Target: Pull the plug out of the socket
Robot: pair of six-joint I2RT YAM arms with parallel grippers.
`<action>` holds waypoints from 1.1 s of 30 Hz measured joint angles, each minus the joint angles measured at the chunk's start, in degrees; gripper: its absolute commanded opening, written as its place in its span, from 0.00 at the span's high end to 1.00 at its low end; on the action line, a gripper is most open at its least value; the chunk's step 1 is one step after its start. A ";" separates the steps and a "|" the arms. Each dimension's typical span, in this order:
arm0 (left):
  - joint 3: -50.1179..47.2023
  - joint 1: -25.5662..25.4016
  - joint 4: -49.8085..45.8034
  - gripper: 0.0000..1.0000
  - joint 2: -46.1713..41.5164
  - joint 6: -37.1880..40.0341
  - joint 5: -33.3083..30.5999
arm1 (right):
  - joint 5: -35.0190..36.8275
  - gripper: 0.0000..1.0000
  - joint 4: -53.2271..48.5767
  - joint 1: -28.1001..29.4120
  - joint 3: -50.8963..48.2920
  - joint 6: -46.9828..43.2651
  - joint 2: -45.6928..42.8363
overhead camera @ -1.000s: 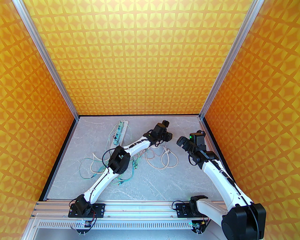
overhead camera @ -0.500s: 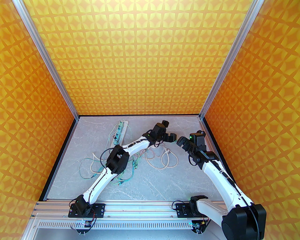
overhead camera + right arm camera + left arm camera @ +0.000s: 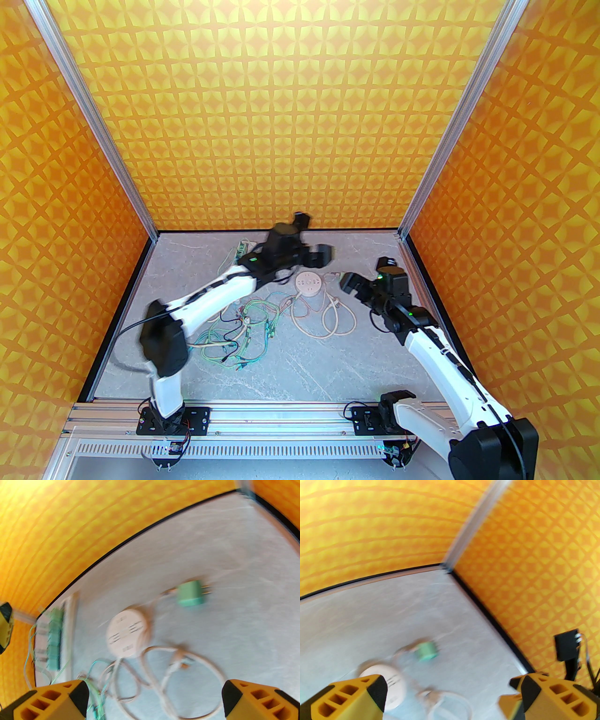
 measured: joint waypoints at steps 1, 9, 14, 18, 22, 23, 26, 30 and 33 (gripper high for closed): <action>-3.30 1.55 -0.09 0.01 -2.03 0.22 -0.24 | -0.22 0.02 0.26 1.57 0.26 0.00 0.31; -23.98 15.80 -2.47 0.01 -16.68 1.49 -3.15 | 1.60 0.02 3.96 15.63 8.28 0.02 11.67; -28.98 22.03 -1.81 0.01 -21.57 0.48 -3.65 | 2.93 0.02 6.21 20.41 15.26 0.04 22.14; -31.67 26.03 -0.26 0.01 -20.81 -2.91 -4.00 | 3.30 0.02 6.51 21.88 21.16 0.02 29.92; -32.30 29.55 1.38 0.01 -17.84 -5.03 -3.89 | 3.30 0.02 5.95 22.18 25.09 -0.02 34.64; -32.83 30.64 2.43 0.01 -17.22 -5.64 -3.39 | 3.30 0.01 5.70 22.18 25.33 -0.07 35.10; -35.32 34.10 6.91 0.01 -15.19 -7.65 -0.35 | 3.21 0.02 5.03 22.16 25.40 -0.22 35.32; -38.66 36.13 14.27 0.01 -10.56 -9.79 5.75 | 2.47 0.02 5.14 22.18 25.64 -0.17 35.41; -40.72 35.95 20.15 0.01 -6.60 -12.00 10.49 | 1.46 0.02 5.18 22.18 25.64 0.09 35.41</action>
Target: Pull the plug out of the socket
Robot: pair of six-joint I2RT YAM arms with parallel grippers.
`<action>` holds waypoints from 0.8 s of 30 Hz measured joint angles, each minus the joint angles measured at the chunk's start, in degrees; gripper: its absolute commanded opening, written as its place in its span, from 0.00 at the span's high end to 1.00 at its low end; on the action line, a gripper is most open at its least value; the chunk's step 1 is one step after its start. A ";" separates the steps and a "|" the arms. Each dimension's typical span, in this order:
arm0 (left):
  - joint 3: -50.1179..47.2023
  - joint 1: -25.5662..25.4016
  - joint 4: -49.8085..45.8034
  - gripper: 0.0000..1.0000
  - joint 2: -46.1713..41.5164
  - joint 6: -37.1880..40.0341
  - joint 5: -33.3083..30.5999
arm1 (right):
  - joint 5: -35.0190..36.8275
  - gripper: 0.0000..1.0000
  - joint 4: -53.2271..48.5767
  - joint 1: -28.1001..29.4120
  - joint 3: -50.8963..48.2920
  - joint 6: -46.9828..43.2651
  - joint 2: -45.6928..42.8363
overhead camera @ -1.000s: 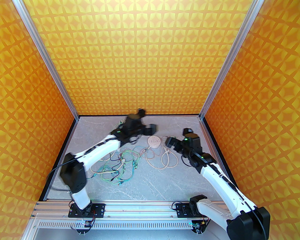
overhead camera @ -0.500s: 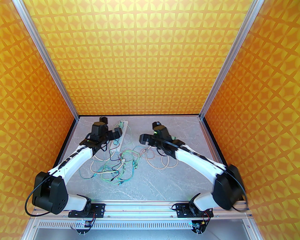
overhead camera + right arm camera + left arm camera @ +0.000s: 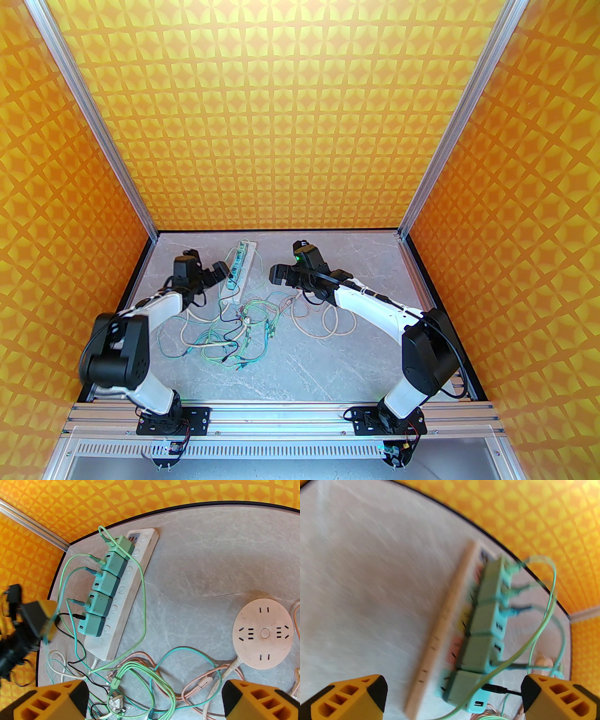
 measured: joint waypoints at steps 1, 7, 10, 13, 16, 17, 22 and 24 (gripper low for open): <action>-0.72 -0.09 2.10 0.01 1.07 -1.03 1.27 | -0.37 0.01 -0.04 0.00 0.00 0.09 0.00; -6.95 -2.95 17.94 0.01 3.80 -8.13 5.11 | -1.46 0.02 -1.16 0.00 0.04 0.17 -0.02; -9.07 -5.81 23.10 0.01 4.50 -11.61 5.16 | -1.73 0.01 -1.79 0.00 0.04 0.17 -0.02; -9.79 -8.39 26.34 0.01 5.60 -14.23 5.03 | -1.88 0.01 -2.16 0.00 0.04 0.15 -0.02; -10.36 -9.81 28.09 0.01 5.99 -15.47 4.48 | -1.95 0.02 -2.71 0.00 0.04 -0.11 -0.02; -10.56 -9.99 28.35 0.01 5.99 -15.72 4.24 | -2.05 0.02 -2.86 0.00 0.04 -0.35 -0.02; -10.49 -10.10 23.41 0.01 3.13 -14.14 2.01 | -2.08 0.02 -3.78 0.00 0.81 -1.97 0.07; -9.97 -10.14 17.22 0.01 -0.50 -11.72 -0.37 | -2.05 0.02 -3.72 0.00 1.40 -2.47 0.17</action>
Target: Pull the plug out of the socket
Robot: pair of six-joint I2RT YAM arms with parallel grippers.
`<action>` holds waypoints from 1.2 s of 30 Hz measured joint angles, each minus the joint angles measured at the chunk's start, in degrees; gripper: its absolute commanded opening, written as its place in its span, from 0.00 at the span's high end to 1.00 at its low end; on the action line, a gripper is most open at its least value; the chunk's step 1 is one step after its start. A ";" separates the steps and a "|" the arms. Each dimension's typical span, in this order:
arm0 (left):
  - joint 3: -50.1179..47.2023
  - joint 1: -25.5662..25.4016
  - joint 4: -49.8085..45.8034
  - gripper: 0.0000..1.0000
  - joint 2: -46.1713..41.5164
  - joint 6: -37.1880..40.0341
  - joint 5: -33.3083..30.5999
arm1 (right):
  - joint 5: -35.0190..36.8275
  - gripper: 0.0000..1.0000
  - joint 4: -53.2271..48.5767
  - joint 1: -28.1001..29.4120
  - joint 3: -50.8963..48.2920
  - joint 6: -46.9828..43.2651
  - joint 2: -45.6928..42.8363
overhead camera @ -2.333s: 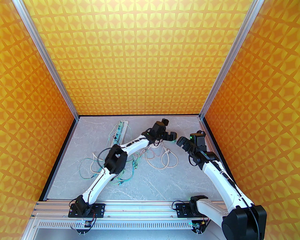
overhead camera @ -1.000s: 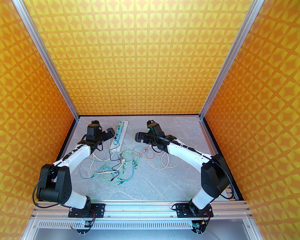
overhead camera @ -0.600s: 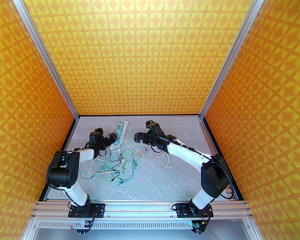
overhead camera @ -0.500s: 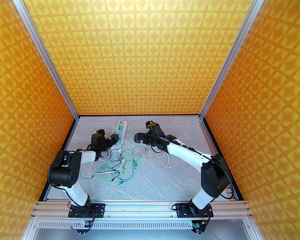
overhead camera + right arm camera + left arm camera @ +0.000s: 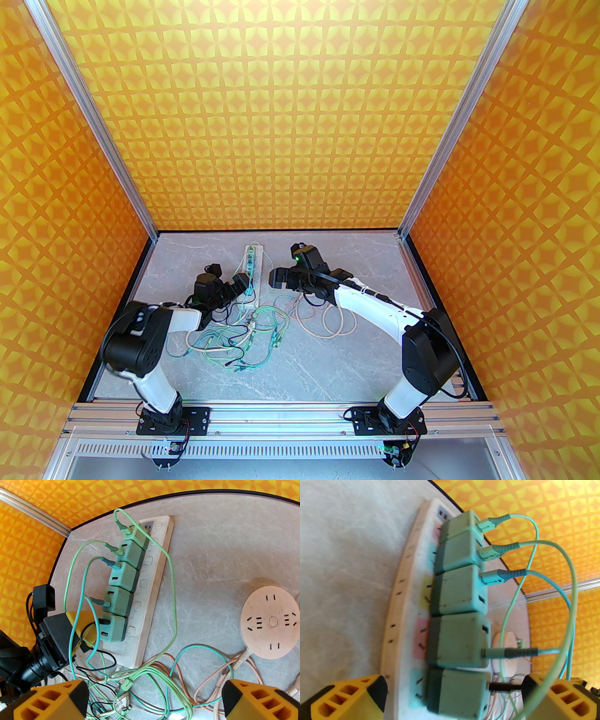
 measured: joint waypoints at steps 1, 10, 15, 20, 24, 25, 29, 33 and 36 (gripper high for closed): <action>0.70 0.00 -3.63 0.01 -2.25 1.44 -1.53 | 0.00 0.02 0.02 0.00 0.22 -0.22 0.07; 8.98 -1.55 -24.28 0.10 -15.91 12.37 -10.10 | 0.00 0.13 1.99 -0.02 0.24 -1.11 2.40; 9.55 -5.70 -30.73 0.13 -18.95 15.37 -12.07 | -1.49 0.26 3.85 -0.02 0.63 -1.09 4.63; 8.37 -5.97 -34.12 0.14 -22.12 15.67 -13.25 | -5.29 0.29 6.32 0.09 0.63 -0.35 6.38; 6.10 -5.97 -35.95 0.13 -26.18 15.89 -13.51 | -6.27 0.34 9.14 1.57 -0.61 0.33 6.58; 5.66 -5.97 -36.59 0.13 -27.30 16.09 -13.53 | -6.25 0.35 9.92 2.36 -1.29 0.63 6.58; 4.31 -5.97 -38.16 0.11 -30.84 16.74 -14.03 | -4.61 0.37 10.32 7.52 -3.06 1.07 6.58; 2.71 -5.97 -38.80 0.11 -34.40 16.90 -14.56 | -2.69 0.37 11.06 11.82 -3.19 2.19 6.97; 1.88 -5.97 -38.80 0.11 -35.50 16.92 -14.75 | -0.98 0.35 10.32 12.96 -1.05 2.64 9.46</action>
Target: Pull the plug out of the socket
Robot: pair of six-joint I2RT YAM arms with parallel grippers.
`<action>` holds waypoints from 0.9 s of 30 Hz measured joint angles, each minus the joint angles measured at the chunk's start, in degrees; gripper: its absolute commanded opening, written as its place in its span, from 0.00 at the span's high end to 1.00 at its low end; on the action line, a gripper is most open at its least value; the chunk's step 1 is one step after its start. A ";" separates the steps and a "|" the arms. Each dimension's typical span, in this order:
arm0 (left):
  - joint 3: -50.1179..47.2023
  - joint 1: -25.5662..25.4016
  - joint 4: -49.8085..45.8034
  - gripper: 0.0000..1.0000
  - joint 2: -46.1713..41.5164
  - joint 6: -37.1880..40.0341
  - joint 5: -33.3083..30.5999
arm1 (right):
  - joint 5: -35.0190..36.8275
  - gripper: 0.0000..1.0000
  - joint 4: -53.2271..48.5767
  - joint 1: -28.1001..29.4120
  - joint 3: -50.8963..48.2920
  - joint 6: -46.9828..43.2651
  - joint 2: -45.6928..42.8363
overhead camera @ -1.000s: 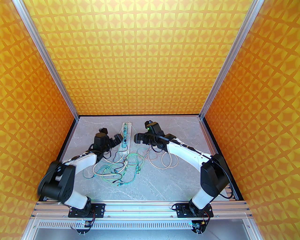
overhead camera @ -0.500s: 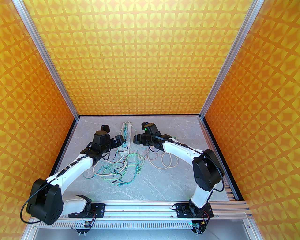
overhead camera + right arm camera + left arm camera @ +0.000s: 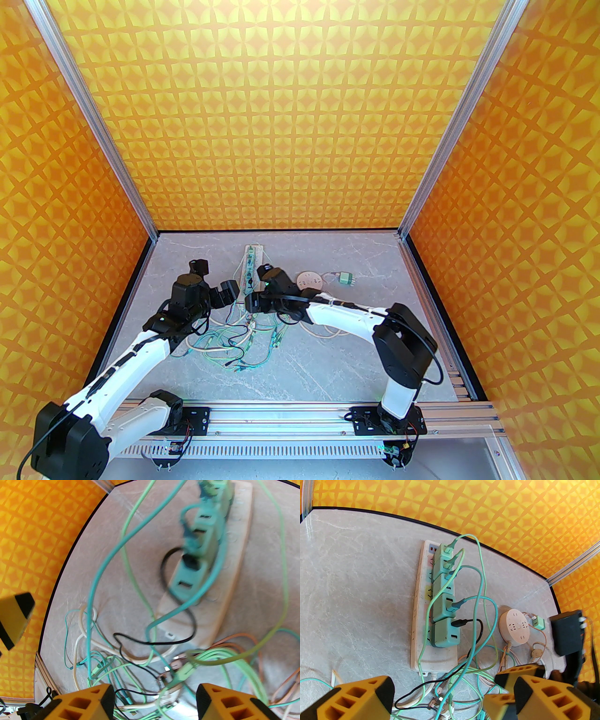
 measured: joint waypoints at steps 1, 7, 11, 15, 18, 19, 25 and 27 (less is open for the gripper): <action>-0.42 0.00 0.02 0.11 -0.22 0.00 -0.02 | 0.76 0.35 -0.57 0.04 0.98 0.07 1.11; -2.84 0.00 -0.31 0.11 -1.07 0.52 -0.04 | 7.63 0.37 -4.63 -0.04 3.89 0.26 5.92; -2.97 0.00 -0.26 0.11 -0.81 1.29 -0.07 | 11.78 0.38 -7.52 -1.01 3.89 0.26 6.23; -3.08 0.00 0.07 0.12 1.11 1.57 -0.07 | 14.53 0.39 -8.35 -3.02 3.32 -0.22 6.16; -3.08 0.00 1.03 0.13 4.22 2.03 -0.09 | 16.17 0.40 -9.29 -4.24 2.95 -0.94 6.05; -3.10 0.00 1.40 0.14 5.35 2.21 -0.13 | 16.50 0.40 -9.46 -4.59 2.80 -1.16 5.99; -3.26 2.47 3.74 0.22 11.47 3.45 -0.63 | 16.90 0.41 -9.70 -6.25 0.52 -3.19 4.37; -3.26 5.05 4.74 0.24 12.68 3.67 -0.79 | 16.81 0.41 -9.57 -6.43 -0.50 -3.72 3.41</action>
